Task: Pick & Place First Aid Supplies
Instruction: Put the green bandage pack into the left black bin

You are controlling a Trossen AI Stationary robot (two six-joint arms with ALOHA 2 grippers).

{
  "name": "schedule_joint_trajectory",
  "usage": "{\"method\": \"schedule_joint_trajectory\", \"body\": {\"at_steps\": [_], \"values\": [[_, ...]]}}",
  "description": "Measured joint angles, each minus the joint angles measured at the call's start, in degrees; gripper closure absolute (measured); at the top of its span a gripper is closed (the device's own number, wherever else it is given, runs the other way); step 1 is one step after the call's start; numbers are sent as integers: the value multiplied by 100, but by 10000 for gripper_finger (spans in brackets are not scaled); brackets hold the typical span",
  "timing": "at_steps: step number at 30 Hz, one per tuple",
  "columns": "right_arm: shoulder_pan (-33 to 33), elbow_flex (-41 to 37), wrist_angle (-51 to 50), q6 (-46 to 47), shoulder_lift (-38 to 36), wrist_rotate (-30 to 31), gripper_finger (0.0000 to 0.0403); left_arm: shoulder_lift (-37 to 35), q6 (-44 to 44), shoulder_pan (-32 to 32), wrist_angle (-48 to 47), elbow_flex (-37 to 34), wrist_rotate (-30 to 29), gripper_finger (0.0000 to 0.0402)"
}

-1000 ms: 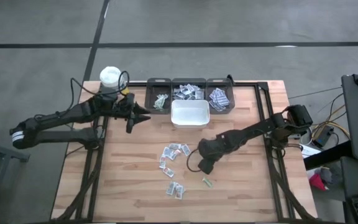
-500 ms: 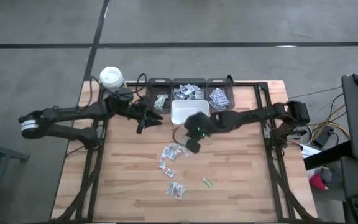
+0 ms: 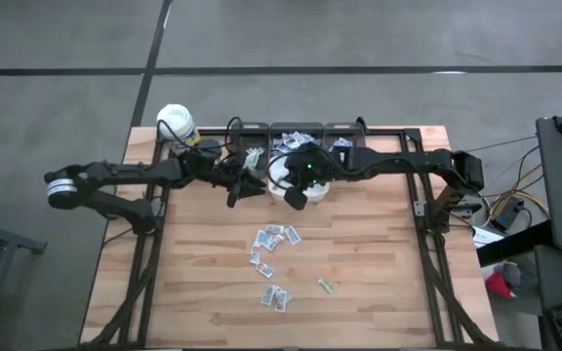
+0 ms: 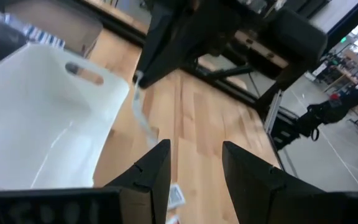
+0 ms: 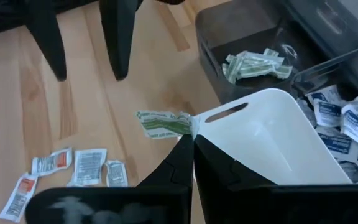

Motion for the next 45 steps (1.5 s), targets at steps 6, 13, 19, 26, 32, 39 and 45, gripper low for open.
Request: {"method": "schedule_joint_trajectory", "body": {"at_steps": [6,13,19,26,32,39,45], "values": [[-28,22,-90,-37,4,-5,395,323,-84,0,648,2,-25,264],[-32,38,-86,-37,4,-9,395,694,-232,4,634,186,-236,264],[-32,41,-109,-37,7,-22,395,1057,-106,4,621,541,-235,264],[-32,40,-363,-37,7,-22,395,1399,-27,4,366,841,-232,264],[-30,40,-379,-39,7,-37,395,1438,-19,4,173,883,-234,264],[-30,39,-369,-61,7,-168,395,1438,26,0,175,883,-464,264],[-30,39,-309,-59,7,-214,395,1438,24,0,177,883,-487,264]]}}
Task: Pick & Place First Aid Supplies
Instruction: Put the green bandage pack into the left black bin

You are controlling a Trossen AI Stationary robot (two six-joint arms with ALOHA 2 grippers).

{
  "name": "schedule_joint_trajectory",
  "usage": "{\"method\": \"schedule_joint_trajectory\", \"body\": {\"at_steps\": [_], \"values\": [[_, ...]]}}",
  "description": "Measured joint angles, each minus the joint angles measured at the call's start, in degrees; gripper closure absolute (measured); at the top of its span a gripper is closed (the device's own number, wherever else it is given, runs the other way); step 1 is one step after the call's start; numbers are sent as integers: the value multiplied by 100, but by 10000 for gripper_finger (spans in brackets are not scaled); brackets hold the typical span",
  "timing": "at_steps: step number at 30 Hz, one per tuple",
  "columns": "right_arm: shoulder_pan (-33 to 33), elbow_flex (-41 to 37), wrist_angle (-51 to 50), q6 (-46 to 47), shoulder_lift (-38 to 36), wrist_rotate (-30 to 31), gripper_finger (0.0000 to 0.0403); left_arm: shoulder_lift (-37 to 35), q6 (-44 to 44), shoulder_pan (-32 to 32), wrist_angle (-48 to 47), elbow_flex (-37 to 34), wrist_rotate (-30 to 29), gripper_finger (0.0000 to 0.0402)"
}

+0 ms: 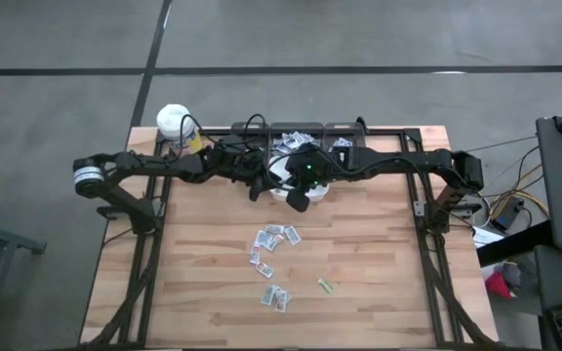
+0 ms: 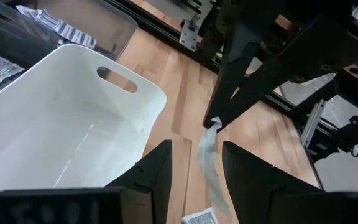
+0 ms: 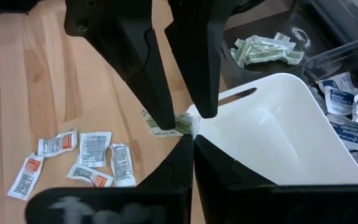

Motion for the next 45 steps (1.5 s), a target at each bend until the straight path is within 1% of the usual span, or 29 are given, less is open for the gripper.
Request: {"method": "schedule_joint_trajectory", "body": {"at_steps": [5,10,13,17,18,25,27,31,32,34,37,40,45], "values": [[0,0,139,6,0,-1,395,0,-5,0,0,0,-34,267],[0,0,275,22,0,-2,395,0,-11,0,0,0,-40,292],[0,0,293,23,0,-3,395,0,-21,0,0,0,-40,322],[0,0,334,12,0,-18,395,0,-23,0,0,0,-25,384],[0,0,334,2,0,-57,395,0,-24,0,2,0,-23,392],[-2,0,212,-170,0,-137,391,0,-29,0,-5,0,11,400],[-13,0,117,-177,0,-157,381,0,-31,0,-58,0,9,401],[-58,0,-180,-173,0,-170,346,0,-37,7,-303,-2,-75,401],[-71,0,-279,-171,0,-169,336,0,-39,9,-381,-2,-165,401],[-83,0,-548,-149,0,-158,318,0,-84,11,-547,-2,-533,401],[-87,0,-1032,-146,0,-111,297,-2,-194,20,-725,-2,-1540,401],[-87,-9,-1401,-144,0,-105,288,-2,-171,54,-918,-2,-2612,401],[-87,-35,-1846,-146,-2,-90,288,-4,3,220,-1293,13,-3926,401]]}}
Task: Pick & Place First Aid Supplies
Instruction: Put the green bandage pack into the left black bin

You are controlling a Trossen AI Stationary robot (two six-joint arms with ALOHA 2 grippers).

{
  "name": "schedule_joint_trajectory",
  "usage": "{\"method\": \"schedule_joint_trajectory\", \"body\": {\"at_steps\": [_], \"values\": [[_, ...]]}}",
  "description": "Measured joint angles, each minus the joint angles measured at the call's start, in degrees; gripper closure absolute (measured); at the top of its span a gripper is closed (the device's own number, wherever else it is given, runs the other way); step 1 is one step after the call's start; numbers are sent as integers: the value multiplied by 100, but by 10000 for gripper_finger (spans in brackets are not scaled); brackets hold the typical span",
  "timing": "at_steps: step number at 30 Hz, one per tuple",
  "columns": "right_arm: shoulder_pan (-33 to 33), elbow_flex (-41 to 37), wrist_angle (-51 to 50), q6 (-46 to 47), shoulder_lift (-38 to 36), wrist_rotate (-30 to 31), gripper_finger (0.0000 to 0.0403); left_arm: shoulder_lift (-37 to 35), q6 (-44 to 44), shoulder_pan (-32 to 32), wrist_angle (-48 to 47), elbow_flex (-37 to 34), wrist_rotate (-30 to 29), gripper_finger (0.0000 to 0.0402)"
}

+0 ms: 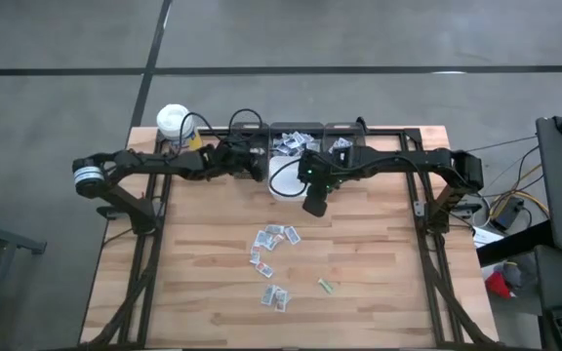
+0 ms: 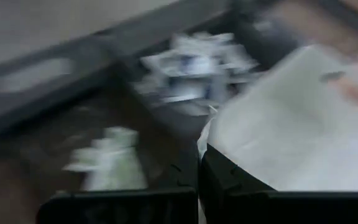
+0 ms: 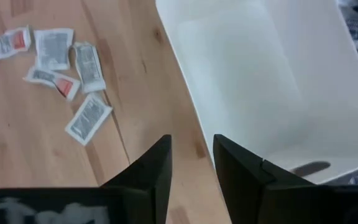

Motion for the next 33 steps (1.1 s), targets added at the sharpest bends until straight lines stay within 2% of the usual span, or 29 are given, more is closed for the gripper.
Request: {"method": "schedule_joint_trajectory", "body": {"at_steps": [4,15,21,27,30,33], "values": [[-2,-26,-49,-9,0,0,301,150,470,137,-702,281,-679,401],[-4,-26,-40,-192,-2,2,331,1257,1374,351,-2250,1381,-745,395],[-4,-28,-19,-172,-2,0,332,1214,1566,421,-2264,1551,-257,353],[0,-28,-19,-96,-2,-4,326,1001,1589,517,-2489,1551,-213,288],[61,-28,-63,5,-2,-95,328,668,1594,518,-2614,1551,-202,275],[203,-33,-278,-10,-4,-475,334,219,1514,508,-2713,1545,-44,274]]}}
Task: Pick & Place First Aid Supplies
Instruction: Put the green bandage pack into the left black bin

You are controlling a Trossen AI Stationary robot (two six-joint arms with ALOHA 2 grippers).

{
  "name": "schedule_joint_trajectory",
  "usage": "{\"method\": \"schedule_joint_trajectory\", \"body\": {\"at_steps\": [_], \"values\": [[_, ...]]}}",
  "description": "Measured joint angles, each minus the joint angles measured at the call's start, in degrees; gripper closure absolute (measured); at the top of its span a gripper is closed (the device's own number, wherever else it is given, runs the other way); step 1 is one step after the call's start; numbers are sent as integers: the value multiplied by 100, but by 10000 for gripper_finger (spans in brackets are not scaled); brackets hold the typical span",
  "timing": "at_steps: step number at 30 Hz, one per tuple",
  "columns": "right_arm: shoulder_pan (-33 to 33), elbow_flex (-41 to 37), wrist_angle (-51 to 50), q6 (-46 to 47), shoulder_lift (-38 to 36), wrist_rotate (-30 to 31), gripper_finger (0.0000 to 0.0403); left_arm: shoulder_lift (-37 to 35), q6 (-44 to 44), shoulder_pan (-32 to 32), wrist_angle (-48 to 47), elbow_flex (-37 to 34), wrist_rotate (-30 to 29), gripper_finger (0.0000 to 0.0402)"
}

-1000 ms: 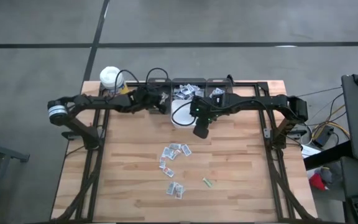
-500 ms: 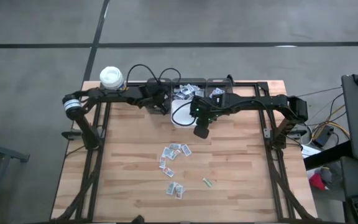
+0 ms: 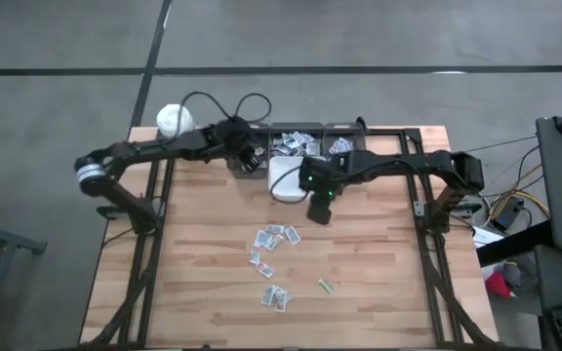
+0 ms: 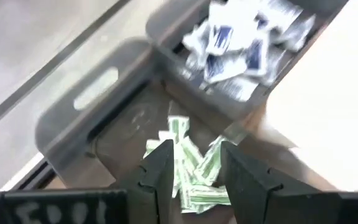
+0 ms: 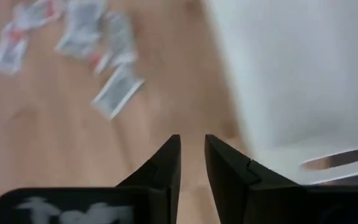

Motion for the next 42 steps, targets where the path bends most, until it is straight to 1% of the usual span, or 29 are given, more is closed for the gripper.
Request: {"method": "schedule_joint_trajectory", "body": {"at_steps": [2,5,9,14,17,20,25,28,34,42], "values": [[157,-18,-144,-10,2,-243,338,-326,6,-15,-40,-11,210,275],[480,-56,-316,-23,0,-494,343,-886,-8,-33,5,-62,689,275],[1076,-112,-340,-30,0,-799,344,-1610,-44,-101,55,-358,1265,275],[1955,-159,-315,90,0,-818,340,-2472,-151,-374,252,-929,1438,275],[2399,-200,-255,271,0,-814,340,-2895,-336,-588,552,-1323,1446,275],[2688,-287,-5,561,0,-805,342,-3240,-504,-835,1009,-1717,1444,275],[2915,-435,576,857,2,-773,342,-3573,-707,-1297,1900,-2358,1455,275],[2929,-481,694,925,7,-776,335,-3648,-798,-1565,2290,-2630,1455,275],[2926,-592,843,743,7,-778,307,-3646,-912,-1988,2524,-2880,1453,275],[2925,-1119,1662,729,11,-791,287,-3646,-947,-2237,2517,-2914,1424,275]]}}
